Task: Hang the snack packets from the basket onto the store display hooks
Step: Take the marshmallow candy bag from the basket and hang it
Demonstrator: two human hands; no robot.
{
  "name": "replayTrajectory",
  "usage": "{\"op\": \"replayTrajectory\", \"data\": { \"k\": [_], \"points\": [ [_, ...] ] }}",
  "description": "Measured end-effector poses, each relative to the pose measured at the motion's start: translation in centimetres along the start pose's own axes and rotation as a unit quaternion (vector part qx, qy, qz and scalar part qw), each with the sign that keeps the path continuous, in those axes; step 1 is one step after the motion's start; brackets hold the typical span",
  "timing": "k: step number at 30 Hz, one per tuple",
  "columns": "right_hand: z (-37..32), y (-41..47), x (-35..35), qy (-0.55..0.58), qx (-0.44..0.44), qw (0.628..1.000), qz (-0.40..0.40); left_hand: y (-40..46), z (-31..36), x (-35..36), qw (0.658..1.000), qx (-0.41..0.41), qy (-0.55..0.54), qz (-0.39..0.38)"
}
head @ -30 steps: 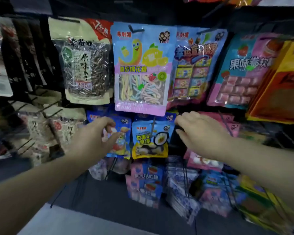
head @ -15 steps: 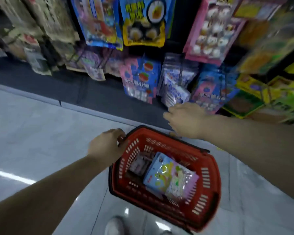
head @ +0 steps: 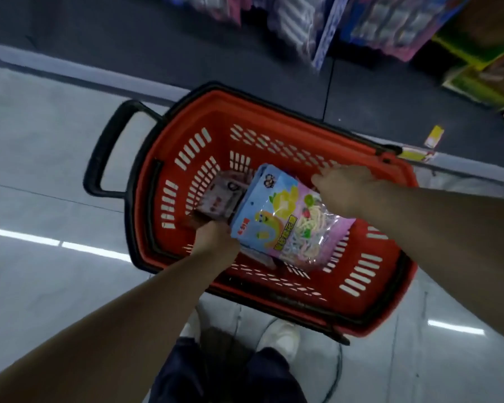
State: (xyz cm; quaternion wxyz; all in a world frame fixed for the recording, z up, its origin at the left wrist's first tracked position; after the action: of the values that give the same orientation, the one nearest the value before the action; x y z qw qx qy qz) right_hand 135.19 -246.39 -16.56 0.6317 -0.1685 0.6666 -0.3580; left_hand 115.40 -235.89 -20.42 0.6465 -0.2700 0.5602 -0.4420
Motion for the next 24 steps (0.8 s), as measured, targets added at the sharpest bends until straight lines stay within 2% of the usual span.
{"op": "replayTrajectory", "data": {
  "k": [3, 7, 9, 12, 15, 18, 24],
  "points": [
    [0.2, 2.8, 3.2, 0.069, 0.031, 0.997, 0.012, 2.8, 0.1, 3.2, 0.997, -0.066, -0.001, -0.042],
    [0.0, 5.6, 5.8, 0.199, 0.052, 0.978, 0.032, 4.7, -0.7, 5.6, 0.991, -0.120, -0.014, -0.051],
    [0.7, 6.0, 5.6, 0.244, 0.065, 0.964, 0.077, 5.0, -1.1, 5.8, 0.988, -0.136, -0.029, -0.060],
    [2.0, 5.7, 5.2, 0.331, 0.084, 0.932, 0.123, 5.7, -1.6, 5.5, 0.975, -0.169, -0.124, -0.069],
    [2.0, 4.9, 4.6, 0.420, 0.068, 0.893, 0.150, 5.6, -2.0, 6.0, 0.929, -0.218, -0.281, -0.099],
    [2.7, 3.7, 3.7, 0.495, 0.073, 0.846, 0.186, 4.9, -0.6, 5.3, 0.911, -0.196, -0.341, -0.123],
    [4.7, 0.4, 3.3, 0.659, 0.139, 0.699, 0.239, 4.0, 2.8, 0.6, 0.924, -0.036, -0.365, -0.104]
  ]
}}
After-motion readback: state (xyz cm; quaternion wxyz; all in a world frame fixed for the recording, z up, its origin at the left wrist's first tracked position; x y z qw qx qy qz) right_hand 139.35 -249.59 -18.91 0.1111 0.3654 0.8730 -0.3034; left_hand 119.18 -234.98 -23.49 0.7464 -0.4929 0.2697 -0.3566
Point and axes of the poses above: each hand's wrist, its own y-axis towards the middle knuckle, its own x-axis out of the palm, z = x × y, the point moved 9 cm from there along y, towards the middle knuckle, and after that the axes turned 9 degrees about -x, right-handed, at the moved point
